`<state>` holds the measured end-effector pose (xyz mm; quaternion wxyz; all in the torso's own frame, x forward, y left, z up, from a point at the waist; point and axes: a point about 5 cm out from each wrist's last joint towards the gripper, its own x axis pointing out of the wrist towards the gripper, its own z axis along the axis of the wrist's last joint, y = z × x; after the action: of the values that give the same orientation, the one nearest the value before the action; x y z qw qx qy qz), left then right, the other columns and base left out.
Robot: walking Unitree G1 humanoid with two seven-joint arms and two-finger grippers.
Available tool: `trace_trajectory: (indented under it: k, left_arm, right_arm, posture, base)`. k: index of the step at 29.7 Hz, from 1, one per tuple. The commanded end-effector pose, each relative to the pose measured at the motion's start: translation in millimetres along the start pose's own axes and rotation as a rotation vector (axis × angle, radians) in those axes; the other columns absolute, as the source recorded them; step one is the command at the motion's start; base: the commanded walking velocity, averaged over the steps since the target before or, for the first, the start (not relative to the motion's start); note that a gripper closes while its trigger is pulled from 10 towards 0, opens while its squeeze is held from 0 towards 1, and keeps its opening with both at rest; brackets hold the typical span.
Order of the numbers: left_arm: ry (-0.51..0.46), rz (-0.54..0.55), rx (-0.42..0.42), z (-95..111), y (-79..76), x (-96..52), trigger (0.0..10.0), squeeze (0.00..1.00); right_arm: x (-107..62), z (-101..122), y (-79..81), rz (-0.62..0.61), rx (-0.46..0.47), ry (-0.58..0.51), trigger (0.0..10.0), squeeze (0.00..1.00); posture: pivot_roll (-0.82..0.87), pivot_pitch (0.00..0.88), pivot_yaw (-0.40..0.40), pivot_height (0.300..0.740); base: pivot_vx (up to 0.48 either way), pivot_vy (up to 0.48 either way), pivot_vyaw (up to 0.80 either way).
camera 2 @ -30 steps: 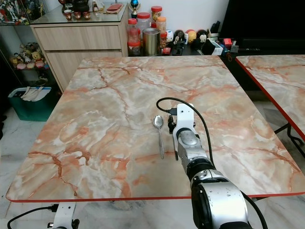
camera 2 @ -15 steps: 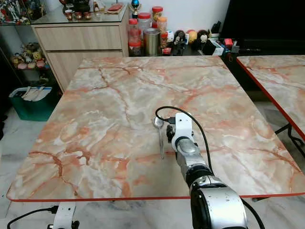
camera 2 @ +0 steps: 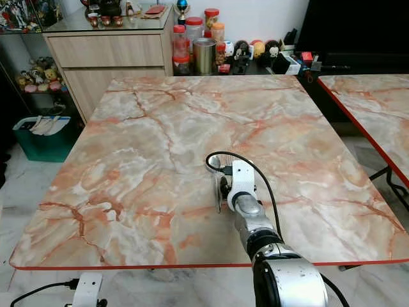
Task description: Setting the table
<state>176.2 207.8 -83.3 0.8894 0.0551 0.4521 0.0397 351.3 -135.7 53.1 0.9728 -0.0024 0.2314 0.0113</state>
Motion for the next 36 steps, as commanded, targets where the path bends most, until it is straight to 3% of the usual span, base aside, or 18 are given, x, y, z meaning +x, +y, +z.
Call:
trace_trajectory:
  k: [1,5,6,36]
  left_arm:
    - [0.002,-0.006,-0.001,0,1.1,0.0,10.0,0.00]
    - [0.001,-0.011,0.003,1,0.6,0.1,10.0,0.00]
    - [0.001,-0.013,0.003,1,0.3,0.2,10.0,0.00]
    - [0.013,-0.046,-0.008,0,-5.1,0.5,10.0,0.00]
  right_arm:
    - [-0.6,-4,-1.0,-0.003,0.018,0.007,10.0,0.00]
    - [-0.8,-4,-3.7,-0.013,0.030,0.002,9.8,0.00]
    - [-0.8,-4,-4.1,-0.013,0.033,-0.001,0.0,0.00]
    - [1.0,12,-2.8,0.000,0.003,-0.056,0.0,0.00]
  posture:
    - [0.01,0.000,-0.004,0.740]
    - [0.01,0.000,-0.004,0.740]
    - [0.00,0.000,0.001,0.740]
    - [0.00,0.000,-0.007,0.740]
  base:
    - [0.000,0.000,0.00]
    - [0.000,0.000,0.00]
    - [0.000,0.000,0.00]
    - [0.000,0.000,0.00]
